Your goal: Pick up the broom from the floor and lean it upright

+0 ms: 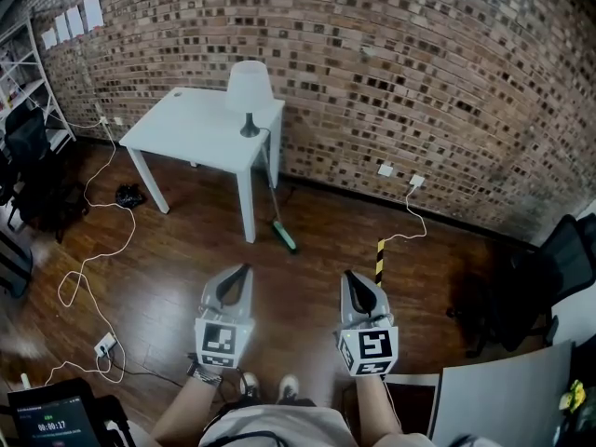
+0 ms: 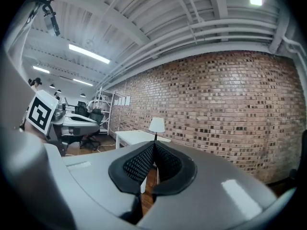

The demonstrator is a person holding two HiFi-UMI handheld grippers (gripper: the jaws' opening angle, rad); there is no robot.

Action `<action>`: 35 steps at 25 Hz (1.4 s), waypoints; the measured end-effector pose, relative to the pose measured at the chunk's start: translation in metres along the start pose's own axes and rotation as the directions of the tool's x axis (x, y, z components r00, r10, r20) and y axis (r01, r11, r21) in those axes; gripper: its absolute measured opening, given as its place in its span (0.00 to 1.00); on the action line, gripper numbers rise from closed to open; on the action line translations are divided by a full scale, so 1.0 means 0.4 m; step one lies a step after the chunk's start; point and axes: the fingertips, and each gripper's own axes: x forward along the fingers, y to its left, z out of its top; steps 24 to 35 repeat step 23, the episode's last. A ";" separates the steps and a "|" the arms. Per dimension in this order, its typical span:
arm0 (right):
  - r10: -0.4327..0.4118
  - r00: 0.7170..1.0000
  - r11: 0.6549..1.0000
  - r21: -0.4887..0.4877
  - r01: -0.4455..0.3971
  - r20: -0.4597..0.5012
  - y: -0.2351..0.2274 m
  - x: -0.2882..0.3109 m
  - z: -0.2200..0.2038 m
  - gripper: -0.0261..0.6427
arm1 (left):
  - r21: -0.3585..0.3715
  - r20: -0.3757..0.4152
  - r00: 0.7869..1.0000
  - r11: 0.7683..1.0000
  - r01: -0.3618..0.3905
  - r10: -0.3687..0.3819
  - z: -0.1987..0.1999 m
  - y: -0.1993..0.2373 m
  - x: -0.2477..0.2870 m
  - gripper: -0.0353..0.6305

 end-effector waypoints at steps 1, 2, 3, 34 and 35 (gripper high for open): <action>0.001 1.000 1.000 0.002 -0.001 -0.001 0.000 0.002 0.000 0.06 | -0.001 0.000 1.000 1.000 -0.001 0.001 0.000 0.003 0.000 0.05; 0.002 1.000 1.000 0.003 -0.002 -0.002 0.000 0.003 0.002 0.06 | 0.000 0.000 1.000 1.000 -0.002 0.002 -0.001 0.004 0.002 0.05; 0.004 1.000 1.000 0.005 -0.004 0.000 0.001 0.004 0.003 0.06 | 0.001 0.000 1.000 1.000 -0.002 0.002 -0.001 0.006 0.003 0.05; 0.029 1.000 0.999 -0.013 -0.029 0.009 0.020 0.007 0.012 0.06 | 0.018 0.009 1.000 1.000 0.018 -0.018 -0.005 0.010 -0.012 0.05; 0.029 1.000 0.999 -0.013 -0.029 0.009 0.020 0.007 0.012 0.06 | 0.018 0.009 1.000 1.000 0.018 -0.018 -0.005 0.010 -0.012 0.05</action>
